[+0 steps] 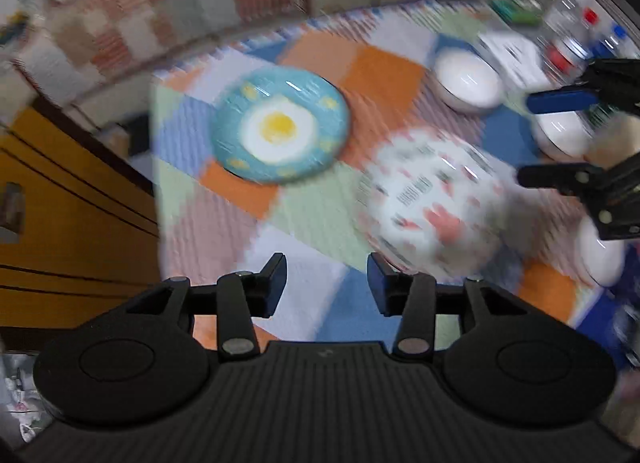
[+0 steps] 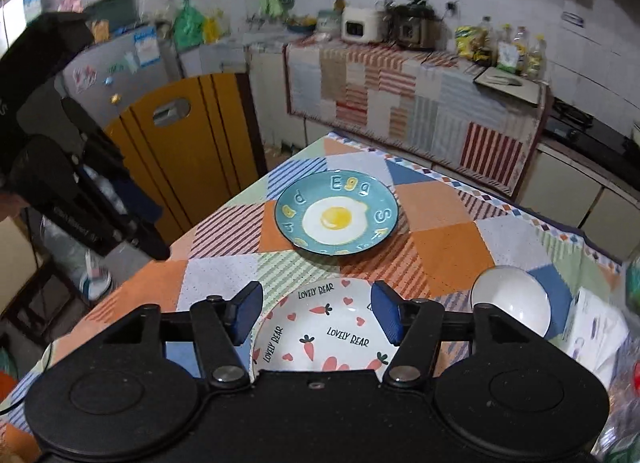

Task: Organize plates and bowls
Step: 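Open the left gripper and move it to the teal egg plate, then close the left gripper on the teal egg plate rim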

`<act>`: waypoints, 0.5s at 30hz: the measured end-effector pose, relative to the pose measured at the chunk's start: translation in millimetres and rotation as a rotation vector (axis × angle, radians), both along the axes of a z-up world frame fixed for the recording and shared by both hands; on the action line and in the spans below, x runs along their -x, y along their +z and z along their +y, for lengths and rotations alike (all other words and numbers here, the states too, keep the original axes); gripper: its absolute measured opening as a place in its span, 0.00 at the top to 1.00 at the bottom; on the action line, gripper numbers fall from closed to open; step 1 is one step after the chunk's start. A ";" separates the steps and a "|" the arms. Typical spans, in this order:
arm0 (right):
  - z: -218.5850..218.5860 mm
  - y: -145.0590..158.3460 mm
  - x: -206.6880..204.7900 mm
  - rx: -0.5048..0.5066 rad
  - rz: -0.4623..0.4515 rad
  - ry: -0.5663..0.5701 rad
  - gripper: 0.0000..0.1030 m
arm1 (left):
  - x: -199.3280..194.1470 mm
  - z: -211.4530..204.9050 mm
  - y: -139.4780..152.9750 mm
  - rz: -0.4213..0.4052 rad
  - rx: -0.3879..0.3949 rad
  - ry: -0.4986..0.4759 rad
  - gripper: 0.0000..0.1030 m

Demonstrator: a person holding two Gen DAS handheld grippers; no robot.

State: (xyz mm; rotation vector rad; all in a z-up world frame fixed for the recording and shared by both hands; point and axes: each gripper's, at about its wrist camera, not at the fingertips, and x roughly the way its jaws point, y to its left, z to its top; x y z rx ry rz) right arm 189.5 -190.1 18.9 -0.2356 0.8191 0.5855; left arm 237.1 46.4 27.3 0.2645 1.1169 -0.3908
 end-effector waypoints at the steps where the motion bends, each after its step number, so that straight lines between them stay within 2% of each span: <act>1: 9.2 6.0 -7.2 0.064 0.000 0.032 0.36 | -0.2 3.9 1.1 -0.026 0.005 0.001 0.58; 3: 24.2 12.9 -20.9 0.170 -0.018 0.079 0.36 | -3.5 16.7 2.4 -0.058 0.038 0.023 0.58; 5: 32.3 14.4 -36.6 0.206 -0.020 0.108 0.36 | -9.7 29.1 1.5 -0.051 0.078 0.044 0.58; 8: 43.0 9.1 -61.2 0.238 0.044 0.128 0.36 | -20.5 53.3 2.8 -0.076 0.113 0.065 0.57; 9: 44.9 7.5 -67.2 0.240 0.064 0.114 0.36 | -23.3 59.2 2.5 -0.096 0.109 0.056 0.54; 12: 43.9 6.0 -78.9 0.161 0.100 0.085 0.36 | -35.9 76.4 -1.8 -0.141 0.089 0.071 0.51; 15: 43.1 -7.7 -95.1 0.102 0.106 0.040 0.36 | -55.7 85.7 -14.7 -0.138 0.125 0.075 0.47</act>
